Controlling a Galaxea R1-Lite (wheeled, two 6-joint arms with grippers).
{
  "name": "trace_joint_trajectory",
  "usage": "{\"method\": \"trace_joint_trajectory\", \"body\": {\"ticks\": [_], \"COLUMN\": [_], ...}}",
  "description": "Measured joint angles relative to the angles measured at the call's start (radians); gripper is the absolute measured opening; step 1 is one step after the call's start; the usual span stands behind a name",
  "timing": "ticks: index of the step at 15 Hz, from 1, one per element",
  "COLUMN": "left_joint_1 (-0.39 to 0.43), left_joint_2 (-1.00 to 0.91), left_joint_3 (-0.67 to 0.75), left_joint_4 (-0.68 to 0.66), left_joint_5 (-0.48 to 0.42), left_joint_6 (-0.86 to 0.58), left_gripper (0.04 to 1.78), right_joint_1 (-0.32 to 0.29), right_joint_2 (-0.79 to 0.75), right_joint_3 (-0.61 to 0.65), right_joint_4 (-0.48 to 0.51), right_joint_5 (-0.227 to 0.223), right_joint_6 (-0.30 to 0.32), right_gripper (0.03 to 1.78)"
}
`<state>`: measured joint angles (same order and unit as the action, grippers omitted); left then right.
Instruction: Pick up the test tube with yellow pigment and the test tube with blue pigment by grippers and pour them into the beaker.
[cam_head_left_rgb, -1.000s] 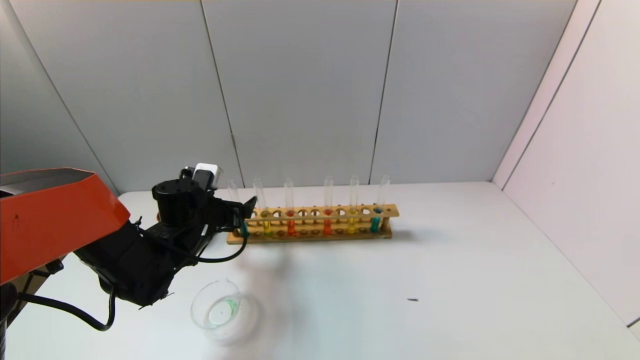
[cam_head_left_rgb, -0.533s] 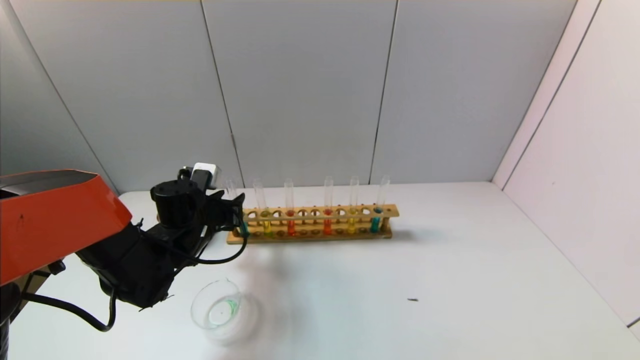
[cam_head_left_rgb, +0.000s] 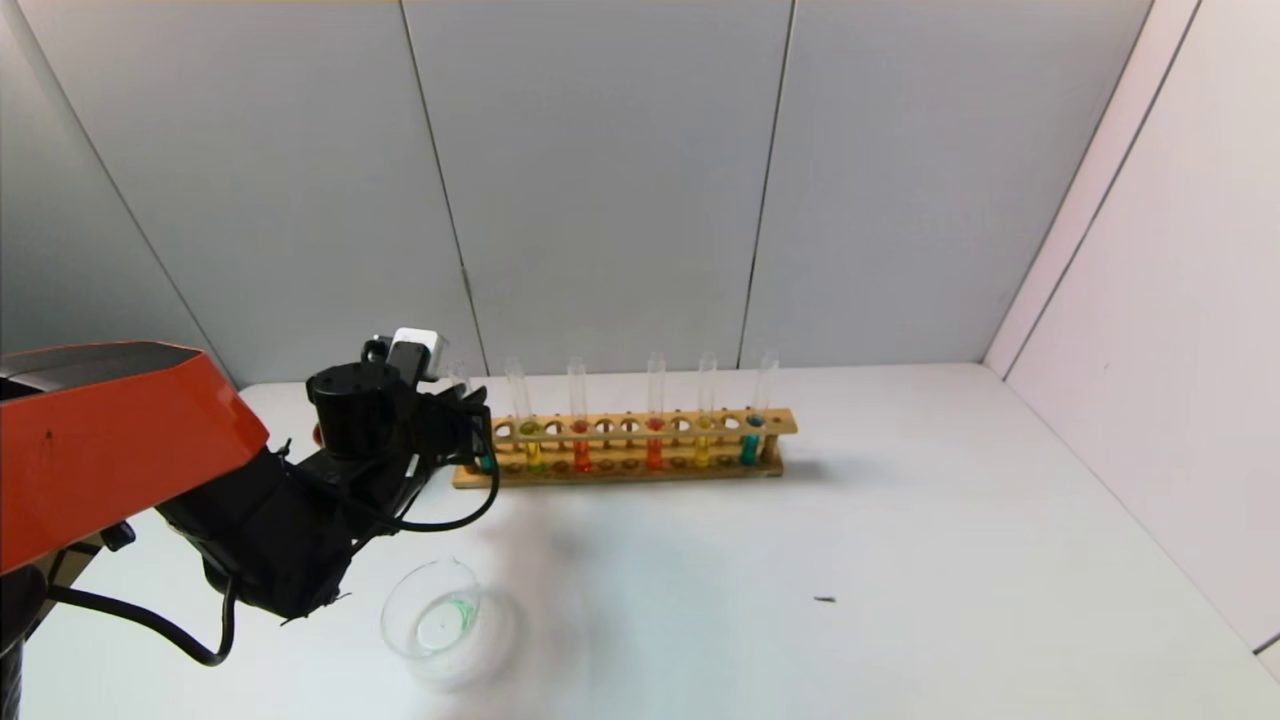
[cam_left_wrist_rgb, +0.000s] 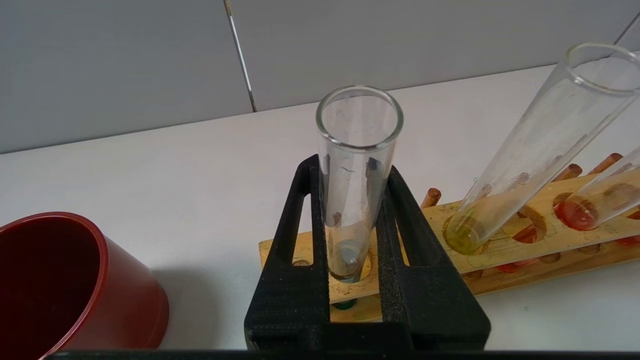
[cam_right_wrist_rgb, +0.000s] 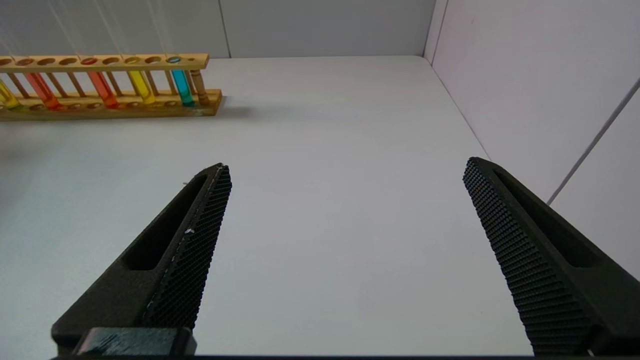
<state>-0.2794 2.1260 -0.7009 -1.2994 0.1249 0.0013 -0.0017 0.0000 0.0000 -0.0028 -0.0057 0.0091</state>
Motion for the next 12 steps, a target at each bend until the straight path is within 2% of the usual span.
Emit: {"method": "trace_joint_trajectory", "body": {"ticks": [12], "left_joint_1": [-0.06], "left_joint_2": [0.002], "left_joint_3": [-0.015], "left_joint_4": [0.058], "left_joint_5": [0.038], "left_joint_6": [0.066], "left_gripper": [0.31], "right_joint_1": [0.0], "right_joint_2": [0.0], "right_joint_3": [0.0], "right_joint_4": [0.0], "right_joint_5": [0.0], "right_joint_6": [0.0], "right_gripper": [1.7]}}
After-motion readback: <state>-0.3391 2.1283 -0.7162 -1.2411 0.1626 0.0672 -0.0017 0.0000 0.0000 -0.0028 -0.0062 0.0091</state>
